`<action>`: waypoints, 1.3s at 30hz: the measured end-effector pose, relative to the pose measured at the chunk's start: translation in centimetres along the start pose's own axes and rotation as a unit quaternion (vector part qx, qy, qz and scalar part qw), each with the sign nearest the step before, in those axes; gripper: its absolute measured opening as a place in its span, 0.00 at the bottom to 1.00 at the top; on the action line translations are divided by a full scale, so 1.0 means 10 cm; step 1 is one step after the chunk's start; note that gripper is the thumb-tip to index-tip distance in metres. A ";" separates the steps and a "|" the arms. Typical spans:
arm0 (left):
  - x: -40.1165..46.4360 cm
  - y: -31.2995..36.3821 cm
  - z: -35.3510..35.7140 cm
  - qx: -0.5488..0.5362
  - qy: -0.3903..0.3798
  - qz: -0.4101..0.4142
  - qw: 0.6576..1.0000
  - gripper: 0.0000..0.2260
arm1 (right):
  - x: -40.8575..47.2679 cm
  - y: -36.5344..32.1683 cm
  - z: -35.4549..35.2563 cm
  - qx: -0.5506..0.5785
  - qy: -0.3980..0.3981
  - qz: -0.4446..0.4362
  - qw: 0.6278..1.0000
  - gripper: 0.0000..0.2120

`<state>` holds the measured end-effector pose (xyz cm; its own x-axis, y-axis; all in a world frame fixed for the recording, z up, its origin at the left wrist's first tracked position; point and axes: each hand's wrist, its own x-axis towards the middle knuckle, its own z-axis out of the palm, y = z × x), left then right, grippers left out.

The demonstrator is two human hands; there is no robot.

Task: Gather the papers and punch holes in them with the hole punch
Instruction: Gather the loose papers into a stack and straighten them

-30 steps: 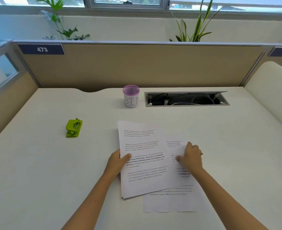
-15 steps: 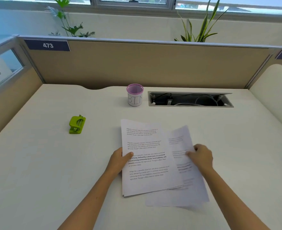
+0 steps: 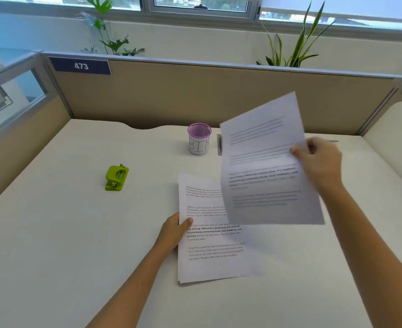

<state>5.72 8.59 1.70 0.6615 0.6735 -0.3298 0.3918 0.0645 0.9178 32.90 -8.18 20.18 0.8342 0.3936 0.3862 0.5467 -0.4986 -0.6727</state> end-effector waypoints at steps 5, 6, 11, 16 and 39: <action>0.01 0.04 0.02 -0.024 0.002 -0.040 0.999 0.22 | -0.50 0.24 0.71 0.004 -0.143 0.058 0.988 0.10; 0.02 0.05 0.02 -0.024 0.006 -0.049 0.998 0.24 | -0.61 0.29 0.85 -0.009 -0.162 0.065 0.985 0.10; 0.04 -0.01 -0.01 -0.006 -0.013 -0.006 1.000 0.15 | -1.01 0.46 1.35 -0.006 -0.221 0.117 0.968 0.08; 0.04 -0.04 -0.01 -0.013 -0.005 0.023 1.000 0.14 | -1.17 0.59 1.44 0.010 -0.217 0.134 0.967 0.15; -0.16 1.08 -0.13 -0.134 -0.002 0.182 0.974 0.09 | -1.08 -0.19 0.70 0.427 -0.171 0.103 0.882 0.08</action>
<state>8.08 9.17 12.38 0.7280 0.6850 0.0287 -0.0507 0.0120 0.9986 22.28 -6.06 12.87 0.7595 0.6448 0.0859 0.0105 0.1198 -0.9927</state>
